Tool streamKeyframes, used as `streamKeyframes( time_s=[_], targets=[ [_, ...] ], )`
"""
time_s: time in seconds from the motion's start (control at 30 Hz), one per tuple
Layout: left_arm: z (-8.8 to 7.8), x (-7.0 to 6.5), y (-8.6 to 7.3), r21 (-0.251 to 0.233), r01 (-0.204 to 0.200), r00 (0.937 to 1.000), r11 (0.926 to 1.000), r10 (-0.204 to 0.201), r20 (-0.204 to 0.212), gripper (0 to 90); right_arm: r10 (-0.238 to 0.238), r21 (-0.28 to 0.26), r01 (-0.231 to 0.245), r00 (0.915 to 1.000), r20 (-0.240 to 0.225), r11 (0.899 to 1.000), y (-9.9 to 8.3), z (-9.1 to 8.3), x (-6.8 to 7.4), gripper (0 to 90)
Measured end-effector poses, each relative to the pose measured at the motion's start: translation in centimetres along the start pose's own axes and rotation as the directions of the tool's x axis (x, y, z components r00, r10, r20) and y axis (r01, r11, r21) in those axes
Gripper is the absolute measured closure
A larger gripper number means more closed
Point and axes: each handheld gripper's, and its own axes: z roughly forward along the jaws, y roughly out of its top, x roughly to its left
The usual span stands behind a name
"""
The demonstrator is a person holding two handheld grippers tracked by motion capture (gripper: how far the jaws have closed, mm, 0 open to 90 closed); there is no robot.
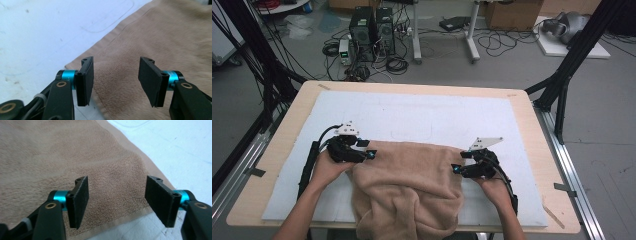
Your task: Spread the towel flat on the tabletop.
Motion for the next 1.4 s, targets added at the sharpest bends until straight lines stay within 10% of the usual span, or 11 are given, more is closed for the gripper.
streamKeyframes(
  time_s=[0.27, 0.83, 1.4],
  targets=[
    [2.0, 0.3, -0.7, 0.123, -0.011, 0.9995, 0.9924, 0.015, -0.028, 58.4, -0.032, 0.065, 0.030, 0.9990, 0.032, 0.997, -0.3, 1.0, 0.1, 51.7],
    [1.6, -0.3, -0.6, 0.137, -0.028, 0.9990, 0.9901, 0.033, -0.029, 83.8, -0.025, 0.098, 0.030, 0.9984, -0.050, 0.995, 0.7, 1.3, -0.9, 84.3],
    [-2.2, 0.6, 1.3, -0.024, 0.025, 0.9983, 0.9994, -0.026, -0.052, 84.8, -0.091, 0.060, 0.097, 0.9903, -0.105, 0.993, 4.6, -1.0, -1.4, 85.3]
  ],
)
